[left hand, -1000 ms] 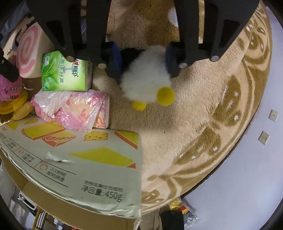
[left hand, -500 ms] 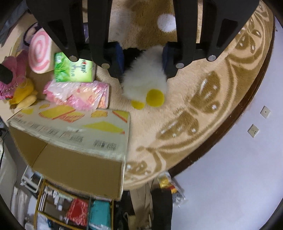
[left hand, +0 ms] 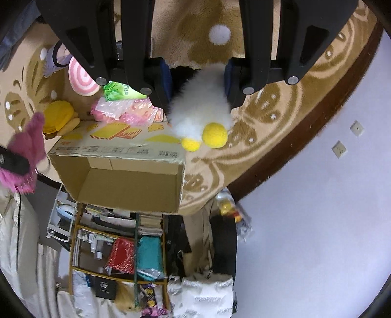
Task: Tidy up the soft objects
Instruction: 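Carry the white plush and pink bear into the box and release both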
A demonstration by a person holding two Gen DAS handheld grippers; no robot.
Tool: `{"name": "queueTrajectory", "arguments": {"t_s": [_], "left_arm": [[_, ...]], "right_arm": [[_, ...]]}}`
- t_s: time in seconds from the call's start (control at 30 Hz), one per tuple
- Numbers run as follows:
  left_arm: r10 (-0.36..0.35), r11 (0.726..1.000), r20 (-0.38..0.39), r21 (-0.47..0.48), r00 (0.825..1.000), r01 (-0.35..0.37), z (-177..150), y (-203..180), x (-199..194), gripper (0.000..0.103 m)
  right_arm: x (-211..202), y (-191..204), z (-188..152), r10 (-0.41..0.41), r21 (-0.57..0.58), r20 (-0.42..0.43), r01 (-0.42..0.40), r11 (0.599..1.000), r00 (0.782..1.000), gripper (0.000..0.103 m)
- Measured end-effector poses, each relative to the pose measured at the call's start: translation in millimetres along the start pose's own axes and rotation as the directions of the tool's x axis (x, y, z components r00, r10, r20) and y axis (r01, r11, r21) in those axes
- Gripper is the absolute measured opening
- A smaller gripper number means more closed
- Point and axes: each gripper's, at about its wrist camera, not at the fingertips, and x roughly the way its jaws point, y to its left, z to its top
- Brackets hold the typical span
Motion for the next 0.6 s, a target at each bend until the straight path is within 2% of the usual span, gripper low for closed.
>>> {"name": "queueTrajectory", "arguments": {"t_s": [0.23,0.6], "left_arm": [[0.007,0.999,0.082,0.05,0.997,-0.011,13.7,-9.7,-11.7,0.032],[-0.012,0.999,0.141,0.054,0.99,0.005,55.1,-20.4,3.0,0.033]], "right_arm": [[-6.8,-2.0,21.0,0.021,0.015,0.088,-0.022,1.0,0.996,0.066],[6.6,-0.6,42.3,0.005,-0.034,0.115,-0.001,0.999,0.993,0.066]]}}
